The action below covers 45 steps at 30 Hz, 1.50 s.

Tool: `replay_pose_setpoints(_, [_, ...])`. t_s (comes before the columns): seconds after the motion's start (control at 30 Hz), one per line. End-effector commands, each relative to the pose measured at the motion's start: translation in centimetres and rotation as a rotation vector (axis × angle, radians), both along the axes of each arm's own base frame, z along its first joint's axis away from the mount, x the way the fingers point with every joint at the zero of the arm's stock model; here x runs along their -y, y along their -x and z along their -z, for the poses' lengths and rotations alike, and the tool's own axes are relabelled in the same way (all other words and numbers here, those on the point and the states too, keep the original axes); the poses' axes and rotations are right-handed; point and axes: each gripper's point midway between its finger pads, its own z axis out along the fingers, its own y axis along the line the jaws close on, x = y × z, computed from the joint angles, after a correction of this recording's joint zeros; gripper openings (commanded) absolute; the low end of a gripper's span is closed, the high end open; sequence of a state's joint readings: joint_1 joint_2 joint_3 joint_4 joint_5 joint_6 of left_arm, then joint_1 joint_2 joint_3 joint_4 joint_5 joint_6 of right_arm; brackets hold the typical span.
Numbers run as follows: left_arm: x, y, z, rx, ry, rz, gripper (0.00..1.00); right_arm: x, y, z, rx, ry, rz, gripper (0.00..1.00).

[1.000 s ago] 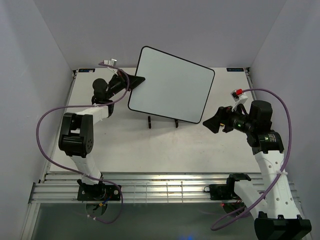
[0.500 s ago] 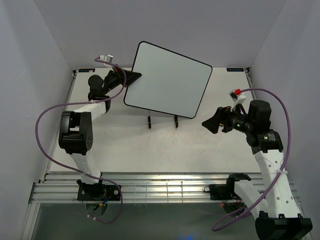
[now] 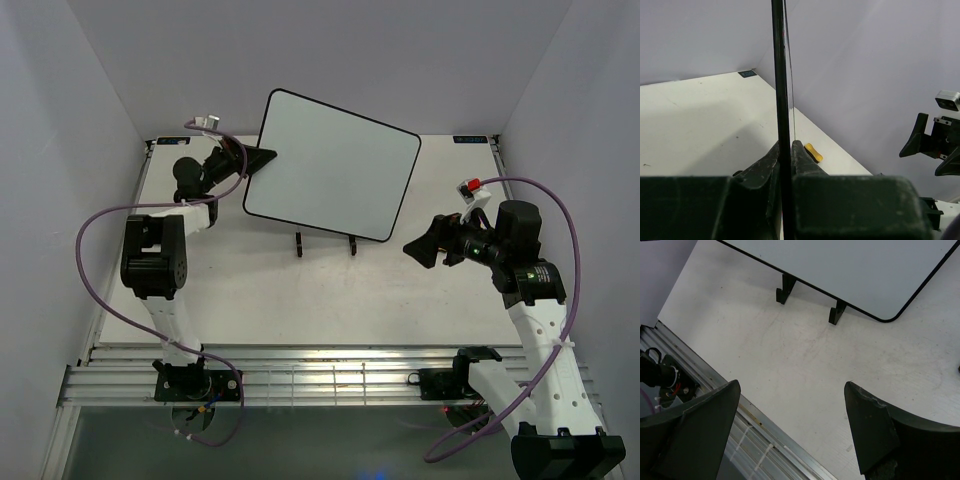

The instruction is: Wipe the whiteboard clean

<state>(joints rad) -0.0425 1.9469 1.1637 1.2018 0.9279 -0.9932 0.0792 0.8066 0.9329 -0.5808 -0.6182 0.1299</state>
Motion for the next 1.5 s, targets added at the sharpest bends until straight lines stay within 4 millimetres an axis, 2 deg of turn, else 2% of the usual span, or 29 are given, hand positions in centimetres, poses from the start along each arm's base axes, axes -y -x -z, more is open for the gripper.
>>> replay_pose_setpoints(0.0, [-0.1, 0.9, -2.0, 0.147, -0.006, 0.036, 0.00, -0.5, 0.2, -0.2, 0.027, -0.010, -0.034, 0.90])
replay_pose_setpoints(0.2, [-0.7, 0.5, 0.4, 0.171, -0.050, 0.038, 0.00, -0.7, 0.3, -0.4, 0.031, -0.009, -0.044, 0.90])
replay_pose_setpoints(0.33, [-1.3, 0.0, 2.8, 0.167, -0.049, 0.022, 0.00, -0.9, 0.4, -0.5, 0.032, -0.011, -0.054, 0.90])
replay_pose_setpoints(0.37, [-3.2, -1.0, 3.5, 0.203, -0.064, -0.004, 0.00, -1.0, 0.6, -0.6, 0.037, -0.012, -0.059, 0.90])
replay_pose_setpoints(0.6, [-3.4, -1.5, 5.2, 0.319, -0.135, -0.019, 0.00, -1.4, 0.8, -0.7, 0.037, -0.014, -0.076, 0.90])
replay_pose_setpoints(0.7, [-3.7, -2.1, 6.2, 0.336, -0.152, -0.035, 0.00, -1.6, 0.9, -1.3, 0.040, -0.022, -0.092, 0.90])
replay_pose_setpoints(0.8, [-3.7, -2.5, 6.3, 0.369, -0.168, -0.033, 0.00, -1.9, 1.2, -1.6, 0.043, -0.023, -0.105, 0.90])
replay_pose_setpoints(1.27, [-4.0, -1.2, 10.2, 0.443, -0.256, -0.072, 0.00, -2.3, 1.1, -1.3, 0.051, 0.003, -0.121, 0.90])
replay_pose_setpoints(1.47, [-5.0, -0.7, 11.9, 0.387, -0.259, -0.104, 0.00, -2.5, 1.3, -1.6, 0.063, -0.011, -0.134, 0.90])
